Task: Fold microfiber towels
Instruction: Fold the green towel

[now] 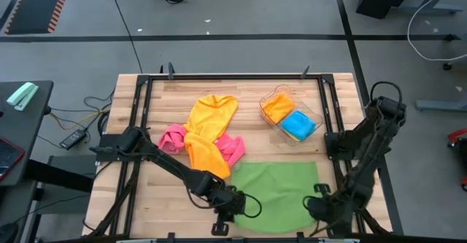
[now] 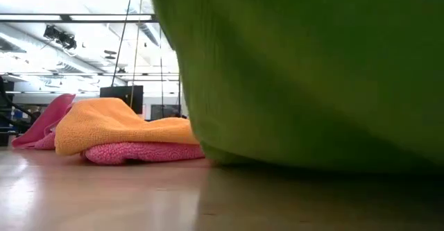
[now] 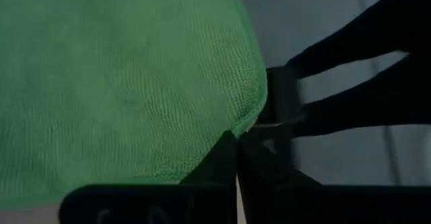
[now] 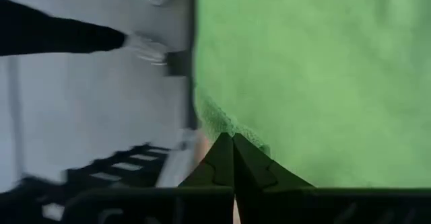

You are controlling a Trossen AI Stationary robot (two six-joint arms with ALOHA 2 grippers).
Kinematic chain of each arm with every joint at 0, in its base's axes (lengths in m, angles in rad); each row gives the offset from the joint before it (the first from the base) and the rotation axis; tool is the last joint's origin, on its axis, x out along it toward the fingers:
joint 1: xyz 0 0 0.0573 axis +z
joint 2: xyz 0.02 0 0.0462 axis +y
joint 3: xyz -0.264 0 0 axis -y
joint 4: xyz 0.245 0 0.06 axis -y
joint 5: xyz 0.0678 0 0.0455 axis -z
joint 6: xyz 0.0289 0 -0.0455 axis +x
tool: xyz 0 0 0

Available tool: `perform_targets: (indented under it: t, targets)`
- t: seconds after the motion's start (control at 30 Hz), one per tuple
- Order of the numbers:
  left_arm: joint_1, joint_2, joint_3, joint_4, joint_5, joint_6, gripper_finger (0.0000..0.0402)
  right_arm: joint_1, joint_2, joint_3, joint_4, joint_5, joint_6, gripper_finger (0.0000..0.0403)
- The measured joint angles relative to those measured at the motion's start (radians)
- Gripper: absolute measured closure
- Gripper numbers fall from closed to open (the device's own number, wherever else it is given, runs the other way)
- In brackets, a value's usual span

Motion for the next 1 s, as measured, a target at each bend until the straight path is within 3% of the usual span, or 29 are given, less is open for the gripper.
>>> perform_targets:
  t: [0.2,0.3,0.57,1.0]
  targets:
    - [-0.029,0.0,0.0,0.071,0.113,-0.079,0.0383,0.077,0.0,0.0,0.161,-0.025,0.074,0.0402]
    - [-0.031,0.0,0.0,0.057,0.167,-0.076,0.0389,0.098,0.0,0.013,0.141,-0.038,0.069,0.0403]
    - [0.055,0.0,0.0,0.02,0.122,-0.007,0.0382,0.049,0.0,0.008,-0.083,-0.012,0.04,0.0403]
    - [0.172,0.002,0.0,-0.14,0.022,0.048,0.0383,-0.037,0.001,-0.107,-0.207,-0.006,0.078,0.0403]
